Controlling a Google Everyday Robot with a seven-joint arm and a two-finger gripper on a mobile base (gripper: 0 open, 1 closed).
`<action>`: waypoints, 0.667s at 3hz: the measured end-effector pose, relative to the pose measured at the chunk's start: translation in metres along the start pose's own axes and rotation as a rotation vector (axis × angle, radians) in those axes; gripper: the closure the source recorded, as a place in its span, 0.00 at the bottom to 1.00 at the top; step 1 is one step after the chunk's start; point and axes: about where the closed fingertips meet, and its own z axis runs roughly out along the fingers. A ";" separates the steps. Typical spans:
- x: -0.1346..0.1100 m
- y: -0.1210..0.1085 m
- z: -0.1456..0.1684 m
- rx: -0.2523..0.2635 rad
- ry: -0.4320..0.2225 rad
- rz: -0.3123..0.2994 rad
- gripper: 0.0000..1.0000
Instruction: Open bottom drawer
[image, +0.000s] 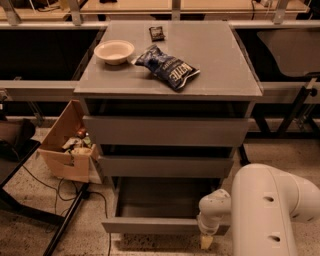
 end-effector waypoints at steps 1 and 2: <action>0.008 0.030 0.002 -0.044 0.001 0.042 0.65; 0.020 0.036 -0.008 -0.050 0.015 0.073 0.96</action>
Offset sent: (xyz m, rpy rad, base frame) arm -0.2245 -0.0501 0.1236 -0.1545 0.3208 -0.2840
